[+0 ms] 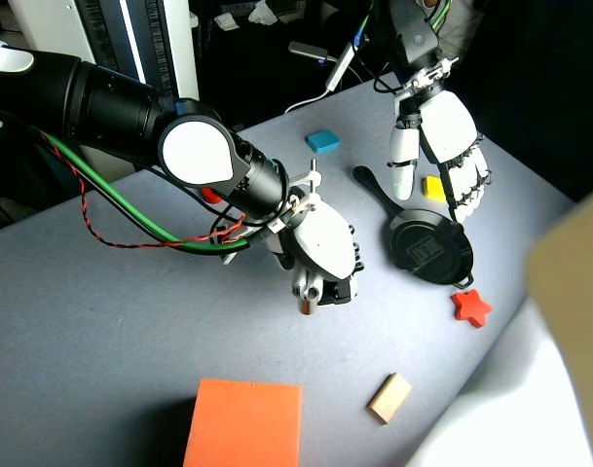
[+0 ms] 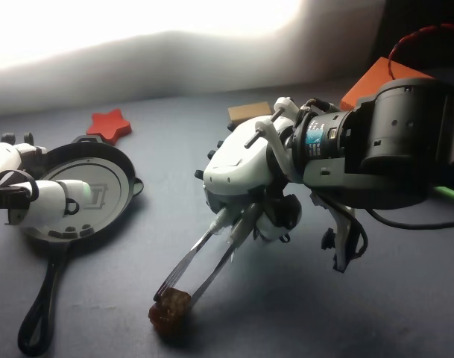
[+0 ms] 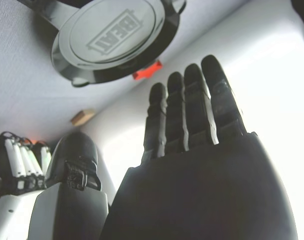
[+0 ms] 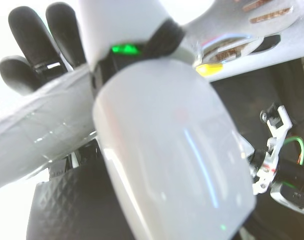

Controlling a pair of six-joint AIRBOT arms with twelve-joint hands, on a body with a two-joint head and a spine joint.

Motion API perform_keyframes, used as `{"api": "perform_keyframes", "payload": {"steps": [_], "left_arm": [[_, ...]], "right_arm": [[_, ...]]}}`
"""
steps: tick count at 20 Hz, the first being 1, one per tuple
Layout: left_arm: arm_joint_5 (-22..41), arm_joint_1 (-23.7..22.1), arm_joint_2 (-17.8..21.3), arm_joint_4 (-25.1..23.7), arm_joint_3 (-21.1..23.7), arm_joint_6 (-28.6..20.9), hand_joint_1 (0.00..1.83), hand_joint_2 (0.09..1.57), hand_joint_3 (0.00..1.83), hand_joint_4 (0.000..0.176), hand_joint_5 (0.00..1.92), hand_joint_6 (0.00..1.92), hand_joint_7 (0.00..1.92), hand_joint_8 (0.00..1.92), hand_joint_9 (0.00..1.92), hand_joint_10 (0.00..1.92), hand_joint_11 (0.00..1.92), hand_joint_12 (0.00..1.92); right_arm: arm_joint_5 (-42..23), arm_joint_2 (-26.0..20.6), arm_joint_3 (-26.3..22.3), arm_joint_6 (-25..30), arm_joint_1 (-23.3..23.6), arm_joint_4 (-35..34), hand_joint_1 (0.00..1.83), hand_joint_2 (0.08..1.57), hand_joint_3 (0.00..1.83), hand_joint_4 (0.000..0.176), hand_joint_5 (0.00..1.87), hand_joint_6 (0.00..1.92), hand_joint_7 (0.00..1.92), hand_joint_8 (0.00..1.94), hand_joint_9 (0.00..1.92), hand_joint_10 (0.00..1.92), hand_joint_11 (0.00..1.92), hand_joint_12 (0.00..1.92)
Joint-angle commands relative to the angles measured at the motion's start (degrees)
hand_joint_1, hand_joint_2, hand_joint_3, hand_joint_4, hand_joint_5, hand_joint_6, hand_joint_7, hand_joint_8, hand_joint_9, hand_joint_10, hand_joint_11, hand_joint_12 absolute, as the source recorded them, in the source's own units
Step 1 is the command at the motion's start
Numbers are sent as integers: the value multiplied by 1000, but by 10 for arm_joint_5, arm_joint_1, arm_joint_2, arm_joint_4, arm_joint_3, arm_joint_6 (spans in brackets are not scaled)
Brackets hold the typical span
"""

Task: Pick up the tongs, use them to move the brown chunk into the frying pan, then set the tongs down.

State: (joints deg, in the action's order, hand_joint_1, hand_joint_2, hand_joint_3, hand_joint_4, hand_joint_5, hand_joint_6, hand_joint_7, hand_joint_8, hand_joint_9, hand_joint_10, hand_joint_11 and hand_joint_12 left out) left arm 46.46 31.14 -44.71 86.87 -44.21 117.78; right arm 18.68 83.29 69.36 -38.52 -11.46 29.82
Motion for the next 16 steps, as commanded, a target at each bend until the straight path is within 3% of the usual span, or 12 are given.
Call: {"api": "perform_keyframes", "payload": {"steps": [1, 2, 4, 16], "left_arm": [[36, -4, 5, -31, -5, 3, 34, 1277, 0, 0, 185, 4, 195, 2, 176, 1, 0, 469], [36, -3, 5, -31, -5, 4, 47, 1279, 1, 0, 188, 5, 195, 1, 176, 1, 0, 470], [36, -3, 4, -31, -5, 6, 56, 1277, 0, 0, 193, 6, 207, 5, 176, 2, 0, 458], [36, -14, 4, -31, -2, 7, 43, 1285, 1, 0, 183, 1, 189, 1, 160, 1, 0, 410]], "right_arm": [[-50, -5, -3, 1, 14, 8, 1200, 1152, 2, 6, 856, 1210, 988, 964, 976, 550, 556, 1556], [-51, -5, -3, 1, 14, 8, 1190, 1168, 3, 8, 838, 1254, 946, 1013, 951, 549, 521, 1575], [-51, -6, -6, 1, 13, 8, 1207, 1145, 0, 0, 868, 1191, 1019, 914, 1002, 529, 595, 1501], [-48, -6, -9, 1, 6, 8, 1211, 1135, 0, 4, 887, 1152, 1028, 911, 1042, 465, 601, 1517]]}}
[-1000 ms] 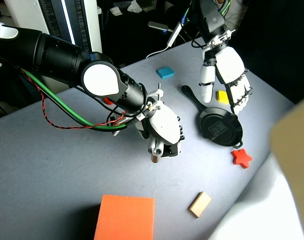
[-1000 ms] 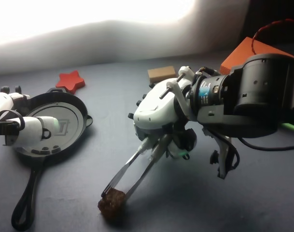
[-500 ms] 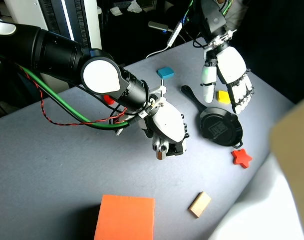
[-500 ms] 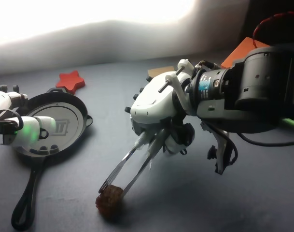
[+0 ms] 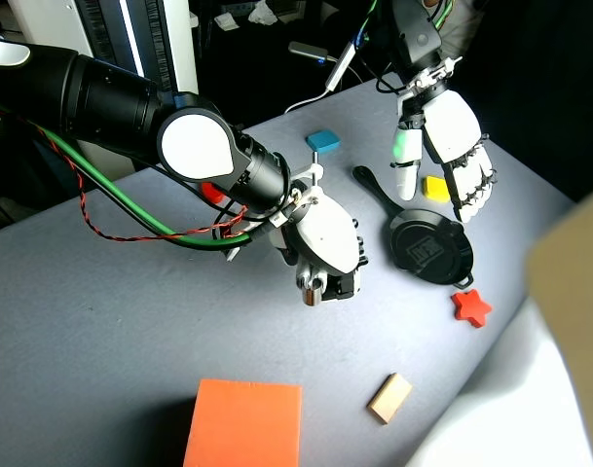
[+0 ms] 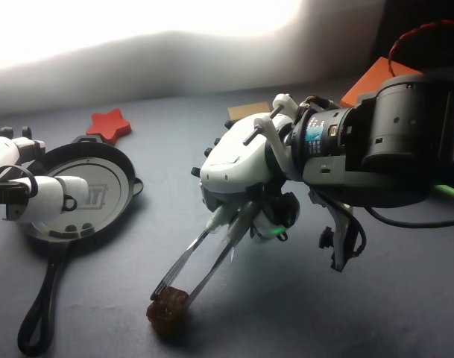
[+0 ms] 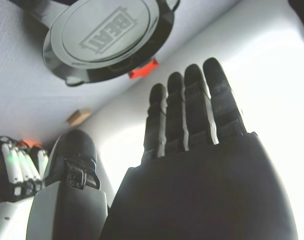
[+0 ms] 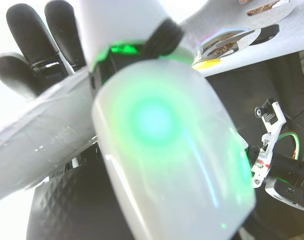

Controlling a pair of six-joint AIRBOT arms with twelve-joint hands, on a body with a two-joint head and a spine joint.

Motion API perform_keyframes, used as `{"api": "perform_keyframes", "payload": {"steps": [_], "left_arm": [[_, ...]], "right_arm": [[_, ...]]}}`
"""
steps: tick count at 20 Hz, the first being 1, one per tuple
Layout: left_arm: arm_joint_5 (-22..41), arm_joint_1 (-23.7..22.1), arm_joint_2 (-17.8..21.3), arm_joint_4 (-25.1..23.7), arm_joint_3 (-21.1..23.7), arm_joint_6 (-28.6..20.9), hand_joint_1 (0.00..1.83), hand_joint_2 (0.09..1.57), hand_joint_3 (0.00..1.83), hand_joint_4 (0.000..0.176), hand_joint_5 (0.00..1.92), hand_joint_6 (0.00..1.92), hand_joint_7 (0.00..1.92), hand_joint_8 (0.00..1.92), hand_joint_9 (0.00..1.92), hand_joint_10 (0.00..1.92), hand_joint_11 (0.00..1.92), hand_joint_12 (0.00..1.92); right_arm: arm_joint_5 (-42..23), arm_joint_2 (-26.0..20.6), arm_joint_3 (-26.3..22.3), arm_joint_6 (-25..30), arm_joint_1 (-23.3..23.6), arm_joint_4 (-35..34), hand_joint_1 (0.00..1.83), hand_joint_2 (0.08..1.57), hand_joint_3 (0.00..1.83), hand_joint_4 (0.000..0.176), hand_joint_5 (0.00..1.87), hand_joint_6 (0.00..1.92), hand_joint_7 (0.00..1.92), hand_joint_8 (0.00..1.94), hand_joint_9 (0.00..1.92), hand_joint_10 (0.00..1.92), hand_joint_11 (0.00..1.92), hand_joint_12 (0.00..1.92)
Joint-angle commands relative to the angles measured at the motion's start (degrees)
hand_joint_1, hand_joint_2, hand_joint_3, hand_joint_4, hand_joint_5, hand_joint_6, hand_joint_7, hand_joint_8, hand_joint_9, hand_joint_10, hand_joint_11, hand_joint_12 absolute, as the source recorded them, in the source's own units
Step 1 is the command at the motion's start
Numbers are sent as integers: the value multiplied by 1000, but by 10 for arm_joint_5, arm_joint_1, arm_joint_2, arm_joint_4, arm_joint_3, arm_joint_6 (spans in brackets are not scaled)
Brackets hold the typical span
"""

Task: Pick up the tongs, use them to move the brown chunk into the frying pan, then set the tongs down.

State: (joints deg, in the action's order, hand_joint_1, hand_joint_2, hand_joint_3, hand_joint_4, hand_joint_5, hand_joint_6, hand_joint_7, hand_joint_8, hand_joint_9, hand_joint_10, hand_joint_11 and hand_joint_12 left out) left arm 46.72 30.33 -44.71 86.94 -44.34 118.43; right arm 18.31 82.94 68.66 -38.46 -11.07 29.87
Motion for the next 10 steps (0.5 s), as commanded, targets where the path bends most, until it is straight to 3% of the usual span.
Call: {"api": "perform_keyframes", "payload": {"steps": [1, 10], "left_arm": [[34, -6, 4, -32, 0, 0, 58, 1285, 0, 0, 187, 2, 199, 3, 172, 5, 0, 449], [34, -4, 5, -32, 1, -1, 23, 1280, 0, 0, 183, 2, 200, 1, 176, 3, 0, 485]], "right_arm": [[-44, -3, -2, 0, 2, 8, 1211, 1135, 0, 4, 886, 1145, 1031, 911, 1043, 466, 602, 1520], [-44, -4, -5, 0, 2, 8, 1205, 1149, 0, 0, 848, 1200, 1013, 942, 1028, 477, 601, 1498]]}}
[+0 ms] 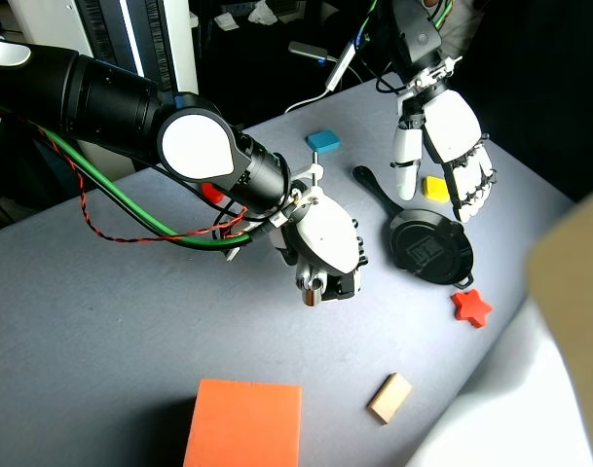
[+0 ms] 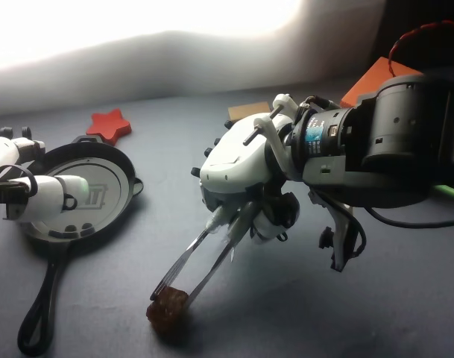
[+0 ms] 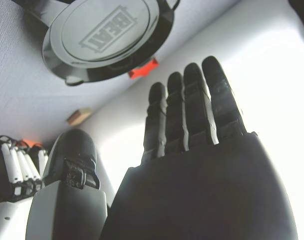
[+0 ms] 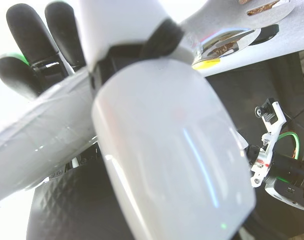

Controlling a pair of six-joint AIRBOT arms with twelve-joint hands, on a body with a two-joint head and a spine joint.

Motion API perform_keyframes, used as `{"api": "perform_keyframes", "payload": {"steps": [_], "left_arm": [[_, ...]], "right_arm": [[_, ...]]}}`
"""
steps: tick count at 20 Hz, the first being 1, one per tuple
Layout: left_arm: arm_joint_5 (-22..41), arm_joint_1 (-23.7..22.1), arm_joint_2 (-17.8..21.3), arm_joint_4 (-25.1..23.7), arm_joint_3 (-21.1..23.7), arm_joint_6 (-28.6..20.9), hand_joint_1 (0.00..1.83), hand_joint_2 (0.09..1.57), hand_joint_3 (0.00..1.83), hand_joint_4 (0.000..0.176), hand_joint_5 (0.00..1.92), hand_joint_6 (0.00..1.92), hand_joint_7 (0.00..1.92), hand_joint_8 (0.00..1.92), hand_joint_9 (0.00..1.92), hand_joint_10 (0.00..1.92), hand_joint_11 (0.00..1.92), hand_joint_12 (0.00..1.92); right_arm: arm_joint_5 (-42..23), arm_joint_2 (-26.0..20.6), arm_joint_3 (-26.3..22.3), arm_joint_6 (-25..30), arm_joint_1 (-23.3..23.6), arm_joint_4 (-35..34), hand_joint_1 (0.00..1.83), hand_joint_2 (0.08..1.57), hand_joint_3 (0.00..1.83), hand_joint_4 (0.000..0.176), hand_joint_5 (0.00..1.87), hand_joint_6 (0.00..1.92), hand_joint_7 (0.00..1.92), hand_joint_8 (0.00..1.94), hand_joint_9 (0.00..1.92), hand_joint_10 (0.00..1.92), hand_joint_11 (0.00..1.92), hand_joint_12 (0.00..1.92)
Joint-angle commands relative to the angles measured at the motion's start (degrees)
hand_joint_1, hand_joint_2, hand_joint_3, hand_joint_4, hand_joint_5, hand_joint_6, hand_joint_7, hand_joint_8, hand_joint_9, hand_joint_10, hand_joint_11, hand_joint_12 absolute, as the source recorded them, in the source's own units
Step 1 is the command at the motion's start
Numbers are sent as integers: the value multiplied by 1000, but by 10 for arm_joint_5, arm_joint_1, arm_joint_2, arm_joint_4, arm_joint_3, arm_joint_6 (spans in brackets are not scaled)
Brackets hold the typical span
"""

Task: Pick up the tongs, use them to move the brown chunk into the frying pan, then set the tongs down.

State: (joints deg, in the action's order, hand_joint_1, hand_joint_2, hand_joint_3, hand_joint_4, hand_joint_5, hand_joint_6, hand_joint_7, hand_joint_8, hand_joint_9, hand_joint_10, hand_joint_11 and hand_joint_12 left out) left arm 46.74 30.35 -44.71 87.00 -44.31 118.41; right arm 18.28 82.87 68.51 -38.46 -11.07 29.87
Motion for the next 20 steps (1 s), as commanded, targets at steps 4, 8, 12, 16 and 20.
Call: {"api": "perform_keyframes", "payload": {"steps": [4, 8, 12, 16, 20], "left_arm": [[34, -5, 5, -32, 4, -1, 43, 1284, 0, 0, 171, 4, 178, 0, 161, 1, 0, 480], [34, -13, 5, -32, 7, 0, 45, 1282, 0, 0, 176, 4, 183, 5, 160, 6, 0, 452], [34, -16, 5, -32, 9, 2, 45, 1281, 0, 0, 168, 4, 178, 2, 163, 4, 0, 449], [34, -14, 5, -32, 9, 2, 30, 1279, 0, 0, 170, 2, 186, 3, 165, 3, 0, 470], [34, -11, 5, -32, 9, 2, 34, 1274, 0, 0, 176, 5, 198, 3, 175, 4, 0, 481]], "right_arm": [[-43, -3, -6, 0, 2, 8, 1131, 1159, 0, 0, 905, 1088, 1100, 264, 1013, 353, 562, 1427], [-42, -4, -6, 0, 2, 8, 1210, 1121, 0, 26, 946, 1080, 1022, 880, 1065, 283, 596, 1421], [-42, -5, -8, 0, 2, 8, 1209, 1130, 1, 17, 912, 1127, 1018, 898, 1076, 275, 564, 1453], [-42, -7, -10, 0, 2, 8, 1205, 1144, 1, 3, 864, 1193, 1009, 923, 1084, 274, 581, 1440], [-42, -9, -13, 0, 1, 8, 1206, 1144, 1, 5, 869, 1185, 1005, 934, 1070, 282, 559, 1473]]}}
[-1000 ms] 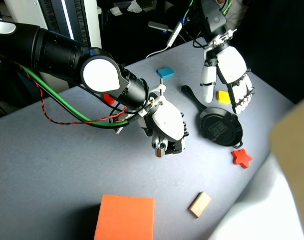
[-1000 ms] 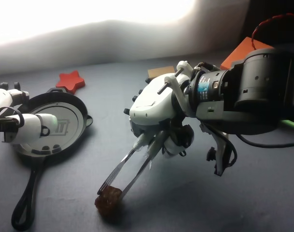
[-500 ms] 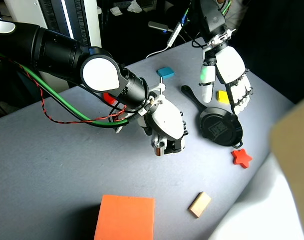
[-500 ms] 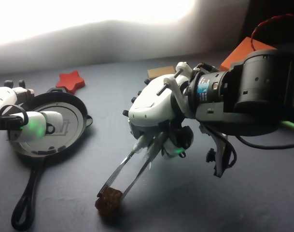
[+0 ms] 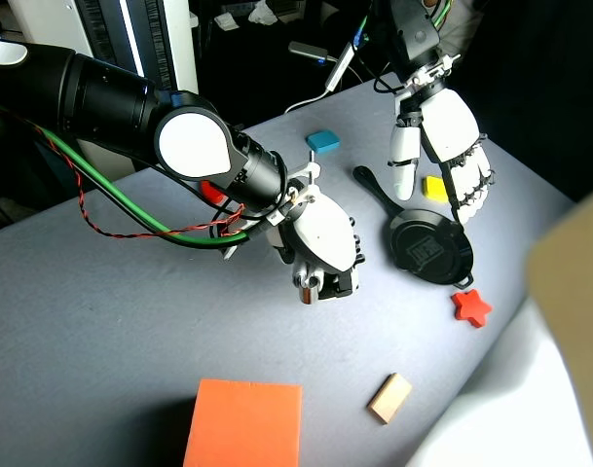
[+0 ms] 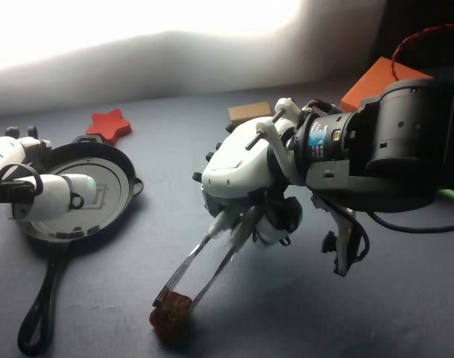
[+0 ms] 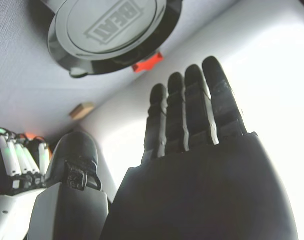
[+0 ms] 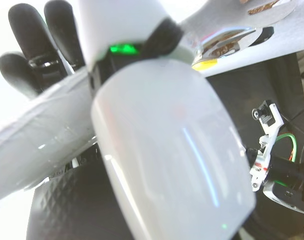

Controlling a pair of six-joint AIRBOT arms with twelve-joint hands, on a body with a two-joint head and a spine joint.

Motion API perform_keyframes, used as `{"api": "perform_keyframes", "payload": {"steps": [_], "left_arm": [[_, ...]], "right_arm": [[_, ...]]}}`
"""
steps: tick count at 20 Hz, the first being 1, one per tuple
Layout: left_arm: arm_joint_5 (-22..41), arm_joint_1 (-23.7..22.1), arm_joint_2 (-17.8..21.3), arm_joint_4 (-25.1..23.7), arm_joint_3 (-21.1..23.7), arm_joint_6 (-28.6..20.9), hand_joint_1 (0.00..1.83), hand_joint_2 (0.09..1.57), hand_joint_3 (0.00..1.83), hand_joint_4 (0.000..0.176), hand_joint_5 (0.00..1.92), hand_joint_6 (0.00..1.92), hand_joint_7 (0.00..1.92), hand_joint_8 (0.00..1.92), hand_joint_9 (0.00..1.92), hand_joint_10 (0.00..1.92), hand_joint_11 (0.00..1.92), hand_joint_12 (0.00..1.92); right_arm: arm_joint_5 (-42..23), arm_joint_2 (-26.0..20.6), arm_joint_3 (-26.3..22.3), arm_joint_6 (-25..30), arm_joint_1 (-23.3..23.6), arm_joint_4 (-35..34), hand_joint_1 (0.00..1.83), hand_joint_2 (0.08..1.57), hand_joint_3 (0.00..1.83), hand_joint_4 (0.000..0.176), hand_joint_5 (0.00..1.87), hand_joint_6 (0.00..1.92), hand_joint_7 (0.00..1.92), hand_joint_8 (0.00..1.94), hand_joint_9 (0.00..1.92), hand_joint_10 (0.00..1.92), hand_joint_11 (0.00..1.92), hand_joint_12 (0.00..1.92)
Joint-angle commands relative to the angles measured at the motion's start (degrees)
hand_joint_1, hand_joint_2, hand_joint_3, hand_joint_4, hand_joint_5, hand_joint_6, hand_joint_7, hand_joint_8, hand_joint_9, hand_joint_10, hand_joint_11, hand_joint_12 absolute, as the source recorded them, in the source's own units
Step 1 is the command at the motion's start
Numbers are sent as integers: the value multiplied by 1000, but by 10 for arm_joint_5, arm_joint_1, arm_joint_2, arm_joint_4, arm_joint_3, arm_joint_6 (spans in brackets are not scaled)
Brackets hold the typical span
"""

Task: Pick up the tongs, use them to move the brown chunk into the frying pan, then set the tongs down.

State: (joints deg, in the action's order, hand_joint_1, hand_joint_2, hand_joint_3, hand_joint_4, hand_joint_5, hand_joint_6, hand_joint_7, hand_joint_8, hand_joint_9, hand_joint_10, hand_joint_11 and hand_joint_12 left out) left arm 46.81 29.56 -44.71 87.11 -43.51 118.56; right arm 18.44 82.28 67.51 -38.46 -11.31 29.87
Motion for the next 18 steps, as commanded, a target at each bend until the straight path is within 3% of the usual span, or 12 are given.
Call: {"api": "perform_keyframes", "payload": {"steps": [1, 5, 7, 10, 11, 12, 13, 14, 15, 16, 17, 18], "left_arm": [[33, -2, 5, -33, 1, 0, 34, 1272, 0, 0, 183, 6, 196, 1, 172, 2, 0, 466], [32, 3, 5, -31, 2, -5, 26, 1278, 1, 0, 169, 1, 184, 0, 164, 0, 0, 467], [32, 5, 5, -31, 1, -5, 20, 1281, 2, 0, 164, 0, 184, 1, 157, 0, 0, 436], [31, 8, 6, -31, -1, -11, 41, 1283, 2, 0, 153, 1, 176, 1, 159, 1, 0, 450], [31, 7, 6, -31, -2, -11, 39, 1283, 2, 0, 156, 4, 179, 4, 163, 3, 0, 449], [31, 6, 6, -31, -2, -11, 39, 1286, 3, 0, 159, 5, 183, 5, 165, 3, 0, 449], [31, 4, 6, -31, -2, -11, 39, 1286, 3, 0, 159, 5, 183, 5, 165, 3, 0, 449], [31, 3, 6, -31, -2, -11, 59, 1282, 1, 0, 157, 3, 179, 2, 162, 2, 0, 434], [31, 3, 6, -31, -1, -11, 59, 1282, 1, 0, 157, 3, 179, 2, 162, 2, 0, 434], [31, 2, 6, -31, -1, -11, 51, 1285, 2, 0, 156, 1, 183, 1, 175, 5, 0, 486], [31, 2, 6, -31, 0, -11, 51, 1285, 2, 0, 156, 1, 183, 1, 175, 5, 0, 486], [31, 2, 6, -31, 2, -11, 62, 1285, 1, 0, 156, 1, 184, 1, 178, 5, 0, 495]], "right_arm": [[-44, -3, -3, 0, 4, 8, 1202, 1151, 2, 5, 855, 1206, 991, 958, 1068, 294, 553, 1492], [-44, -7, -7, 0, 2, 8, 1196, 1167, 2, 0, 813, 1268, 971, 991, 1047, 327, 534, 1513], [-44, -8, -9, 0, 2, 8, 1216, 1137, 0, 0, 856, 1178, 1052, 888, 1088, 360, 599, 1462], [-44, -9, -10, 0, 1, 8, 1207, 1150, 0, 0, 831, 1216, 1019, 939, 1099, 376, 650, 1397], [-47, -10, -10, 0, 3, 8, 1203, 1166, 0, 0, 790, 1244, 1009, 993, 1078, 460, 639, 1435], [-48, -10, -10, 0, 6, 8, 1058, 1225, 3, 0, 792, 1306, 1206, 1018, 1126, 1257, 871, 1730], [-49, -10, -10, 1, 9, 8, 1058, 1225, 3, 0, 792, 1306, 1206, 1018, 1126, 1257, 871, 1730], [-52, -10, -10, 1, 11, 8, 815, 1352, 31, 0, 1167, 1808, 1406, 1784, 1403, 1860, 1391, 1906], [-55, -12, -11, 1, 14, 8, 815, 1352, 31, 0, 1167, 1808, 1406, 1784, 1403, 1860, 1391, 1906], [-57, -15, -14, 2, 17, 8, 1099, 1354, 10, 162, 1442, 1916, 1544, 1935, 1614, 1919, 1731, 1920], [-58, -18, -16, 3, 19, 8, 1099, 1354, 10, 162, 1442, 1916, 1544, 1935, 1614, 1919, 1731, 1920], [-58, -23, -21, 5, 22, 8, 1135, 1350, 7, 173, 1441, 1920, 1550, 1940, 1627, 1921, 1750, 1921]]}}
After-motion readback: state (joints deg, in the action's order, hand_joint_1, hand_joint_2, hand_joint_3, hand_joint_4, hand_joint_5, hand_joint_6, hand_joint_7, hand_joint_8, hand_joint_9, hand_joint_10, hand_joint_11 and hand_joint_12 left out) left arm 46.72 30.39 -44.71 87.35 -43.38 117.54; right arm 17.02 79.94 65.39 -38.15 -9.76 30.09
